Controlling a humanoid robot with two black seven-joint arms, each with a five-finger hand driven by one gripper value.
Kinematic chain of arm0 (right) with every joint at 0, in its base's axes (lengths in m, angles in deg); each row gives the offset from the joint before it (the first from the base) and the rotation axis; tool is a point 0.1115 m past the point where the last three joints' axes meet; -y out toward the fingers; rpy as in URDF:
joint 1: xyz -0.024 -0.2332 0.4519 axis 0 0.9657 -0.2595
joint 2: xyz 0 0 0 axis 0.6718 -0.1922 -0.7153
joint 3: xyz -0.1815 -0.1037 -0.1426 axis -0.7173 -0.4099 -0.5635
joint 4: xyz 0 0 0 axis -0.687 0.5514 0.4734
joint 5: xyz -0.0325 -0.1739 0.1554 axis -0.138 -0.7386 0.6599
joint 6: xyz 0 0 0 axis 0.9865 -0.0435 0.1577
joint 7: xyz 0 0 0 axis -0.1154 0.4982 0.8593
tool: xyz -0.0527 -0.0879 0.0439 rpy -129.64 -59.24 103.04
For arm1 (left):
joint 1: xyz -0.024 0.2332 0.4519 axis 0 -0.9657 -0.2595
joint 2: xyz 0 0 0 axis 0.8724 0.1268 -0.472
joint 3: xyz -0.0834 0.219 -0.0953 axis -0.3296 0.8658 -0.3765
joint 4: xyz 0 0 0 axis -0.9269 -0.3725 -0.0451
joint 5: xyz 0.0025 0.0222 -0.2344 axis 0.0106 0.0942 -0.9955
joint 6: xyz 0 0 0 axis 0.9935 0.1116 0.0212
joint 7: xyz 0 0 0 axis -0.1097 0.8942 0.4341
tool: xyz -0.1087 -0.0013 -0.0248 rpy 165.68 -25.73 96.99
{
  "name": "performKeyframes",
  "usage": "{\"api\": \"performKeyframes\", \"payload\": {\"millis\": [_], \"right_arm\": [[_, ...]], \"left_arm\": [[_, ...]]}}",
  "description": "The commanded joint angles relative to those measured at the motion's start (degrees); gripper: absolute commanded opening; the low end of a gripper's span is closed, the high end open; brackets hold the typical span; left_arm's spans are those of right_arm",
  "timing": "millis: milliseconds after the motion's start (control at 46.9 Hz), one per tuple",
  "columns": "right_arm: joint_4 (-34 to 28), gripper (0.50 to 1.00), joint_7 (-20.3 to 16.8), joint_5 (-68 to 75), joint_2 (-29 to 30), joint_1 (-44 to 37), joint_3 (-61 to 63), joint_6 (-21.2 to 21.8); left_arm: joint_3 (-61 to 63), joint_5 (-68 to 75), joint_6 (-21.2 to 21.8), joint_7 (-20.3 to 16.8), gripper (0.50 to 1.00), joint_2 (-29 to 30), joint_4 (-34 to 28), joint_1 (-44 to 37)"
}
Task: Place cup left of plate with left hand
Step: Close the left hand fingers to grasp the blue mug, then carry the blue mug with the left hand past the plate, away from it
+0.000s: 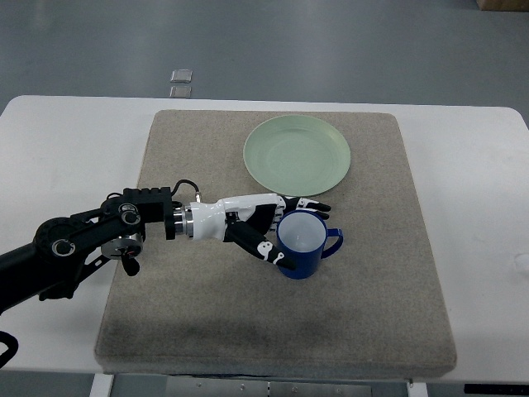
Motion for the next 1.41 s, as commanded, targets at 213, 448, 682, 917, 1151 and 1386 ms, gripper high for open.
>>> {"api": "performKeyframes", "payload": {"millis": [213,448,682,917,1151,1386], "right_arm": [[0.0,0.932,0.0,0.0,0.0,0.0,0.0,0.0],[0.0,0.932,0.0,0.0,0.0,0.0,0.0,0.0],[0.0,0.932,0.0,0.0,0.0,0.0,0.0,0.0],[0.0,0.932,0.0,0.0,0.0,0.0,0.0,0.0],[0.0,0.932,0.0,0.0,0.0,0.0,0.0,0.0],[0.0,0.932,0.0,0.0,0.0,0.0,0.0,0.0]], "left_arm": [[0.1,1.6,0.5,0.0,0.975,-0.7,-0.1,0.1],[0.1,1.7,0.9,0.0,0.949,-0.7,-0.1,0.1],[0.2,1.7,2.4,0.0,0.876,-1.5,-1.1,0.1],[0.2,1.7,2.5,0.0,0.814,-2.2,-1.8,0.1],[0.1,1.6,2.4,-1.0,0.729,-2.2,-1.8,0.1],[0.1,1.5,2.6,-2.6,0.666,-2.2,-1.8,0.1]]}}
